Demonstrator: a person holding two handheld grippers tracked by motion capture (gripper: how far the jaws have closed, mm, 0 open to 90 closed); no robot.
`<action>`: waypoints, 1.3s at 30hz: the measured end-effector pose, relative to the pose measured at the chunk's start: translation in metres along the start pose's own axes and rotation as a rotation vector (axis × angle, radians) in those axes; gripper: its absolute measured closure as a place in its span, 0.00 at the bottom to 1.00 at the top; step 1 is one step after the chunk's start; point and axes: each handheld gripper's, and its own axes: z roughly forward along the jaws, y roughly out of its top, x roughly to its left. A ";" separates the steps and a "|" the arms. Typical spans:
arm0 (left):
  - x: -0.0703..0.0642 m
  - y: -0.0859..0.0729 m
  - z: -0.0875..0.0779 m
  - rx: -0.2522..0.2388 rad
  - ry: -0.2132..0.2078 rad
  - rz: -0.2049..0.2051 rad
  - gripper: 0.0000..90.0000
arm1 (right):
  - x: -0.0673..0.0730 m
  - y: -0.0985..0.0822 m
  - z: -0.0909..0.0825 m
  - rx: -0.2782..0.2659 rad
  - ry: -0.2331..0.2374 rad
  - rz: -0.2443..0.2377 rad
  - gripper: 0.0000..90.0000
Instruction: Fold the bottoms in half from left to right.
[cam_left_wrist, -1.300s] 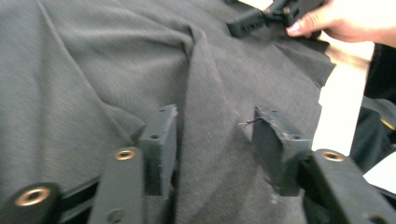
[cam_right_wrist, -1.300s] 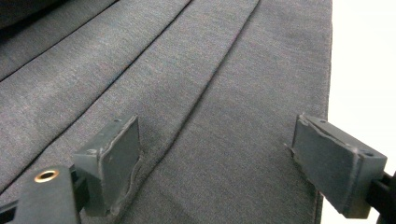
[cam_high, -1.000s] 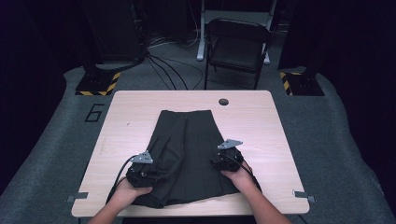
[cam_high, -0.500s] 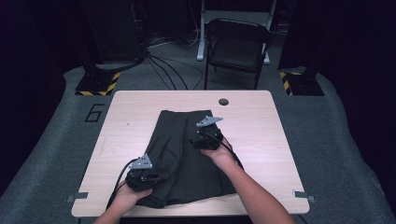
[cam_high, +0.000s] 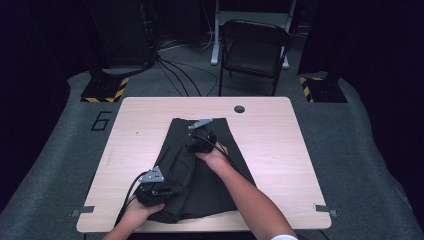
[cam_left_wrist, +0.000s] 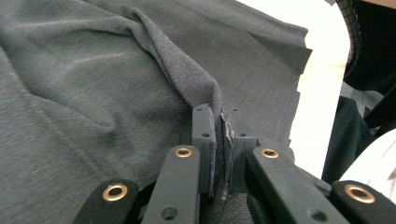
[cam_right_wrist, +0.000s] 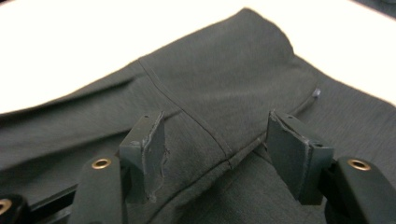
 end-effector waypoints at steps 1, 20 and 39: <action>-0.001 0.000 0.001 -0.001 0.002 -0.009 0.94 | -0.002 -0.003 0.006 0.024 -0.004 0.011 0.41; 0.000 -0.003 0.014 0.038 -0.011 0.000 0.94 | -0.020 -0.030 0.039 0.082 0.009 0.086 0.41; -0.006 0.011 0.004 -0.027 -0.031 -0.006 0.94 | -0.001 -0.013 0.017 -0.039 0.001 -0.056 0.87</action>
